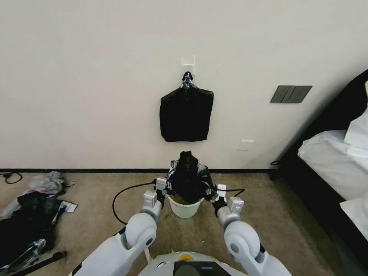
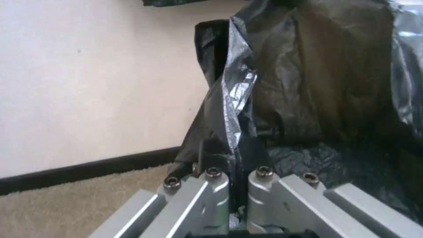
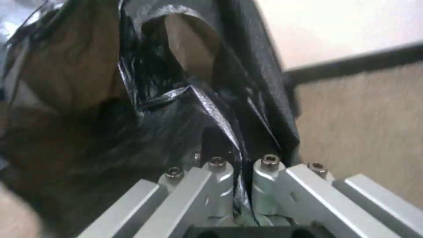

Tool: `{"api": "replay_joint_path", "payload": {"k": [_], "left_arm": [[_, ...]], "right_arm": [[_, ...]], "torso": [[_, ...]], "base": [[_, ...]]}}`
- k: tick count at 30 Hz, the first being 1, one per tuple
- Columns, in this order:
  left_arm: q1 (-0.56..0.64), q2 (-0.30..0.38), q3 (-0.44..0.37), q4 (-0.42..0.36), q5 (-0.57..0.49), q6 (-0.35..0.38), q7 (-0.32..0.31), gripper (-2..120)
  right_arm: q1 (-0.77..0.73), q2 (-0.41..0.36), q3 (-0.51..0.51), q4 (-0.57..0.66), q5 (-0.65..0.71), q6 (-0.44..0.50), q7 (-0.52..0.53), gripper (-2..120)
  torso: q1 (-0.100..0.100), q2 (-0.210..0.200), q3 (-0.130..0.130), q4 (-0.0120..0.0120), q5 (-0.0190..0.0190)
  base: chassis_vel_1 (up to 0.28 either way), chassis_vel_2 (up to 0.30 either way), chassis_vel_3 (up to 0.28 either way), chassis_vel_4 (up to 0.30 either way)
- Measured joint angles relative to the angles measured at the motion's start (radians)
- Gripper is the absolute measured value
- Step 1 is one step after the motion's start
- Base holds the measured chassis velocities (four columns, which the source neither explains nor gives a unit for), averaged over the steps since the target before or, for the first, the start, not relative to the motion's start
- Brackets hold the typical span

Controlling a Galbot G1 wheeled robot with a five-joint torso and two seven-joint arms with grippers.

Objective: Place a trash bag onto the trash bin.

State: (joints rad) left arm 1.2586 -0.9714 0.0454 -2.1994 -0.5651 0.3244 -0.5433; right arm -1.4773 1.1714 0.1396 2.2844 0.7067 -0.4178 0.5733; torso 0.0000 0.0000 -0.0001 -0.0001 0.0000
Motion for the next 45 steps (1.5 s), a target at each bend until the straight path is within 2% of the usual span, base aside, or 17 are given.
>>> {"api": "replay_joint_path", "payload": {"k": [4, 9, 11, 15, 19, 29, 45], "left_arm": [[0.032, 0.003, -0.014, -0.013, 0.004, 0.0, -0.001, 0], [0.024, -0.015, -0.018, 0.032, 0.007, 0.0, 0.0, 0], [0.018, -0.03, -0.018, 0.061, 0.007, 0.0, -0.003, 0], [0.047, -0.023, -0.02, 0.056, 0.007, 0.007, -0.015, 0], [0.117, 0.002, -0.037, 0.013, 0.006, 0.028, -0.032, 0], [0.158, 0.025, -0.044, 0.04, 0.004, 0.035, -0.039, 0], [0.094, 0.016, -0.022, 0.125, -0.045, 0.072, -0.034, 0]], "right_arm": [[-0.013, 0.008, -0.007, 0.021, 0.03, -0.013, 0.015, 0], [0.029, 0.018, 0.004, -0.027, 0.054, -0.007, 0.039, 0], [0.054, 0.023, 0.02, -0.066, 0.099, -0.003, 0.094, 0], [0.043, 0.027, 0.025, -0.076, 0.129, -0.01, 0.151, 0], [0.029, 0.04, 0.016, -0.066, 0.183, -0.059, 0.233, 0], [0.054, 0.064, 0.007, -0.108, 0.249, -0.102, 0.264, 0], [0.113, 0.084, 0.016, -0.229, 0.319, -0.134, 0.262, 0]], "torso": [[0.0, 0.0, 0.0, 0.0002, 0.0], [0.0, 0.0, 0.0, 0.0002, 0.0], [0.0, 0.0, 0.0, 0.0001, -0.0002], [0.0, 0.0, 0.0, 0.0, -0.0001], [0.0, 0.0, 0.0, 0.0001, 0.0], [0.0, 0.0, 0.0, 0.0002, 0.0], [0.0, 0.0, 0.0, 0.0001, -0.0001]], "base": [[0.0, 0.0, 0.0, 0.0], [0.0, 0.0, 0.0, 0.0], [0.0, 0.0, 0.0, 0.0], [0.0, 0.0, 0.0, 0.0], [0.0, 0.0, 0.0, 0.0], [0.0, 0.0, 0.0, 0.0], [0.0, 0.0, 0.0, 0.0]]}}
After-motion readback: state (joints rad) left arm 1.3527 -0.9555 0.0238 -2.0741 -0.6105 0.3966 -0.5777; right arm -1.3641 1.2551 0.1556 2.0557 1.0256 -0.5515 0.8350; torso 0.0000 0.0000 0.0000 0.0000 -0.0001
